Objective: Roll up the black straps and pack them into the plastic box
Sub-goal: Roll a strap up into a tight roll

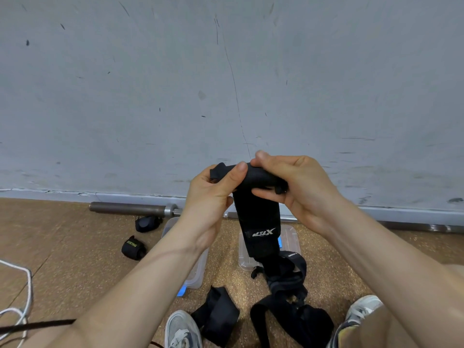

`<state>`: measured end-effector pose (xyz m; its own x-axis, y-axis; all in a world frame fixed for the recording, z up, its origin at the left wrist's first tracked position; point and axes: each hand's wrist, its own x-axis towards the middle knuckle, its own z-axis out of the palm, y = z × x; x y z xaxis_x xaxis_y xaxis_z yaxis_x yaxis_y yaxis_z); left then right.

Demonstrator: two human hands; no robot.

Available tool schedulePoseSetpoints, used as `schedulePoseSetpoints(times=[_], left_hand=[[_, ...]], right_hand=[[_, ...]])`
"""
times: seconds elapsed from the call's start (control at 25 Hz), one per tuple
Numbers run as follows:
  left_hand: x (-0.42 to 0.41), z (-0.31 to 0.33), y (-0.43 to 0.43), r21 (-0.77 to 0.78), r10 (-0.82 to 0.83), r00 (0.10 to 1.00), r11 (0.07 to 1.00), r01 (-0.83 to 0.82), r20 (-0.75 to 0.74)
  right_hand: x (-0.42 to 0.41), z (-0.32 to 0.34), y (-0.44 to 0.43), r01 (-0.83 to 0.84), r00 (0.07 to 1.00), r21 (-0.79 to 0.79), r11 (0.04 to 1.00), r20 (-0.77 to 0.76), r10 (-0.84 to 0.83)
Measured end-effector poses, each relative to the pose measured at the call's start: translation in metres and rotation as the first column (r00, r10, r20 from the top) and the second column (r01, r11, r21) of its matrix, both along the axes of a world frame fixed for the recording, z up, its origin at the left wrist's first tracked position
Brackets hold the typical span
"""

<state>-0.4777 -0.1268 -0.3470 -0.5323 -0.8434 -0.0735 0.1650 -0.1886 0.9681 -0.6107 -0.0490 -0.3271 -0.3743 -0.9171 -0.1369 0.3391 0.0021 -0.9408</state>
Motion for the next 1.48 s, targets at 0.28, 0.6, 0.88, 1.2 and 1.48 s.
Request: schedulePoseSetpoints(times=[0.28,0.6,0.88,1.2,1.48], left_hand=[[-0.004,0.004,0.007,0.096,0.196,0.980,0.977,-0.192,-0.036],[-0.001,0.020,0.026,-0.076,-0.097,0.963,0.990,0.120,0.252],[0.018,0.040,-0.004,-0.546,0.093,0.978,0.838,0.024,0.185],[0.023,0.047,-0.020,-0.401,-0.188,0.982,0.899,0.177,0.012],[0.022,0.054,-0.018,-0.214,0.050,0.973,0.972,-0.100,-0.225]], right_hand=[[0.007,-0.004,-0.004,0.016,0.964,-0.068,0.998,-0.264,-0.033],[0.005,0.016,-0.001,0.265,0.808,-0.099,0.959,-0.521,-0.277],[-0.017,0.068,0.010,-0.060,0.713,0.105,0.993,-0.692,0.116],[-0.008,0.114,-0.012,-0.302,0.285,0.314,0.900,-0.871,0.399],[-0.016,0.094,-0.017,-0.253,0.545,0.046,0.966,-0.819,0.181]])
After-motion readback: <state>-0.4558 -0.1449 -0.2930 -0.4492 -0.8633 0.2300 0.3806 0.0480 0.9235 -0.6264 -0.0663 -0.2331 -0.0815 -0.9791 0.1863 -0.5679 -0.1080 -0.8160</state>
